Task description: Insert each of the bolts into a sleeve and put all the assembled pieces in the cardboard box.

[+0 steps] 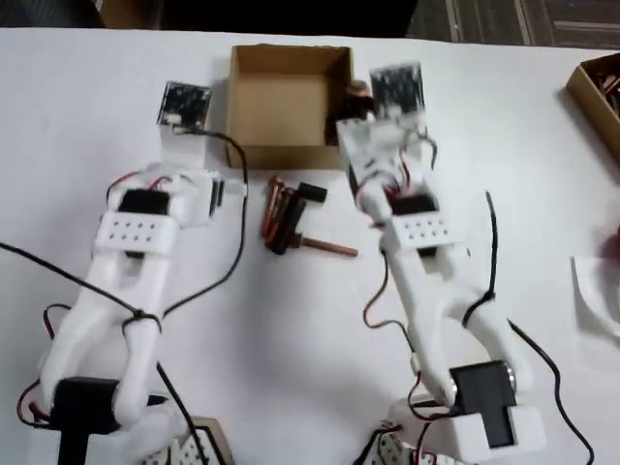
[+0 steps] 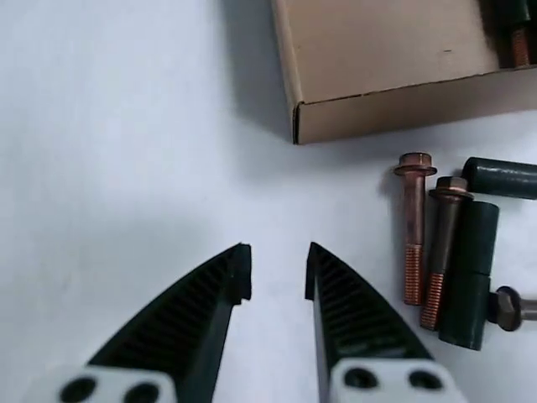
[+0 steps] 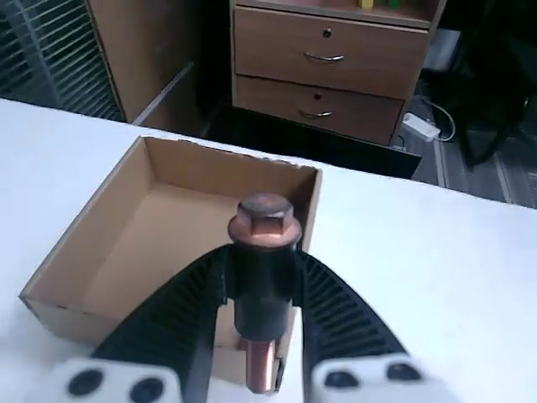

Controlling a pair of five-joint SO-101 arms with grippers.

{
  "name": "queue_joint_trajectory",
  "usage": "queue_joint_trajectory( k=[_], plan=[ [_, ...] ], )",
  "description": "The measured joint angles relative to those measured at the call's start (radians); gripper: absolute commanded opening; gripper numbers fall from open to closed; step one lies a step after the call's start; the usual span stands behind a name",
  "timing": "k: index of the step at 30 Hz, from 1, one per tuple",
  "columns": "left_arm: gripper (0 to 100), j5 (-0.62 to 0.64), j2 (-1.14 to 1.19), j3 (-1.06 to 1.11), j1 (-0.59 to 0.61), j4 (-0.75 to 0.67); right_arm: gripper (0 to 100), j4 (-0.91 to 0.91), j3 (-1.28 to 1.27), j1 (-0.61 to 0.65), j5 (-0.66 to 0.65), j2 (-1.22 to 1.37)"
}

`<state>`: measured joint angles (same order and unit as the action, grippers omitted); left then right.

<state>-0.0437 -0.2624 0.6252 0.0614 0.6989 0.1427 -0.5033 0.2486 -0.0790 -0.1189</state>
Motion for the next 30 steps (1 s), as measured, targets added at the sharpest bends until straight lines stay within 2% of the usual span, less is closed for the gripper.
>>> queue_joint_trajectory(
  k=[5, 10, 14, 21, 24, 30],
  plan=[
    [13, 0.000, 0.000, 0.097, -0.003, -0.117, 2.0, 0.087, 0.038, 0.008, 0.123, 0.092],
    [13, 0.000, 0.000, 0.204, 0.011, -0.256, 1.9, 0.192, 0.226, 0.005, 0.144, 0.224],
    [13, 0.000, 0.000, 0.258, 0.046, -0.339, 2.0, 0.430, 0.522, 0.005, 0.147, 0.391],
    [13, 0.000, -0.002, 0.292, 0.075, -0.365, 2.0, 0.870, 1.172, 0.009, 0.149, 0.736],
    [13, 0.000, -0.002, 0.292, 0.074, -0.367, 2.0, 0.947, 1.453, 0.012, 0.150, 0.875],
    [13, 0.000, -0.002, 0.298, 0.074, -0.368, 2.0, 0.934, 1.850, 0.031, 0.150, 1.119]
  ],
)
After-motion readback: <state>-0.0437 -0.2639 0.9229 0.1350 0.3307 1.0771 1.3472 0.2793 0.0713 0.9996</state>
